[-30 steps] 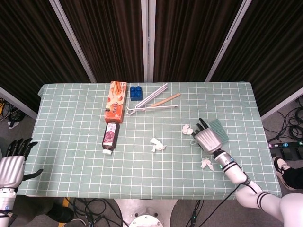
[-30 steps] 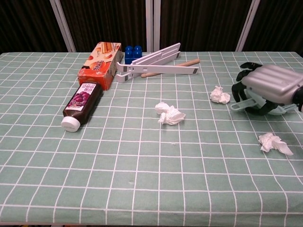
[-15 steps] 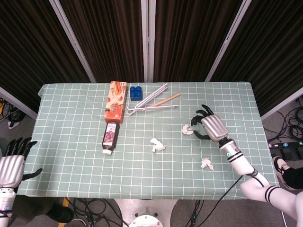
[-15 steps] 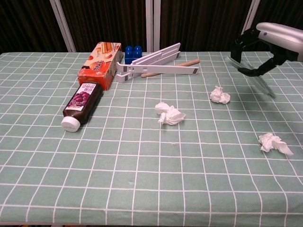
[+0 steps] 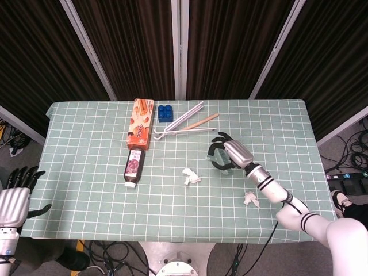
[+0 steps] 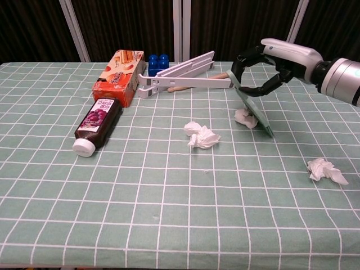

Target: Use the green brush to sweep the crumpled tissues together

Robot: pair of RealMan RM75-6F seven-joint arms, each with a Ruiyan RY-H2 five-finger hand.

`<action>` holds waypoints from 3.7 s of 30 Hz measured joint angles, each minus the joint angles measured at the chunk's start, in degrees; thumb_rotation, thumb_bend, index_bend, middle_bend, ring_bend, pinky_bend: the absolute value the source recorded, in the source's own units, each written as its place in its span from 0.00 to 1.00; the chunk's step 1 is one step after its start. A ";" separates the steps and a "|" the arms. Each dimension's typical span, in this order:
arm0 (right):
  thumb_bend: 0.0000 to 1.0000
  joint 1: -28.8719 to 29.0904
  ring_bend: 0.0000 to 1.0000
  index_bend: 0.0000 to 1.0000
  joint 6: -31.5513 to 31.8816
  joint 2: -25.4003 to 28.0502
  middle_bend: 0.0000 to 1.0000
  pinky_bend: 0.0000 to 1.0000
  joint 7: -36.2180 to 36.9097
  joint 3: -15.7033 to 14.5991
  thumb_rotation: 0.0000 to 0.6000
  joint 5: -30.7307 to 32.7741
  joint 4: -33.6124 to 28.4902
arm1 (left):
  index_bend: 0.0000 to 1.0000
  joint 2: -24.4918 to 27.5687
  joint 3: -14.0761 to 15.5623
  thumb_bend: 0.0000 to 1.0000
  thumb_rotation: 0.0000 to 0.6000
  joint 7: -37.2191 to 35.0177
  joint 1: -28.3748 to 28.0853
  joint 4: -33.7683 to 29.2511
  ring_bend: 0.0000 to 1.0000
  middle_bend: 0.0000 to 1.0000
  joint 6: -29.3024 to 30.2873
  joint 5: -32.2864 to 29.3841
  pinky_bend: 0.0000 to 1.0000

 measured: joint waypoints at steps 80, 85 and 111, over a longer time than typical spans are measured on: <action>0.42 -15.23 0.18 0.64 10.22 -6.51 0.51 0.00 -29.19 8.06 1.00 14.38 -29.97 | 0.17 -1.36 0.50 0.08 1.00 -5.88 -0.12 4.59 0.03 0.09 -0.10 1.53 0.02; 0.42 -16.75 0.19 0.63 11.88 -0.39 0.51 0.00 -30.25 7.13 1.00 12.50 -32.31 | 0.17 -1.46 0.47 0.08 1.00 -6.39 -0.10 5.06 0.03 0.09 -0.05 1.57 0.02; 0.30 -13.19 0.00 0.00 -5.00 14.88 0.07 0.00 -56.99 1.41 1.00 16.54 -27.59 | 0.17 -0.83 0.66 0.08 1.00 -4.50 0.43 2.99 0.03 0.09 0.90 1.68 0.01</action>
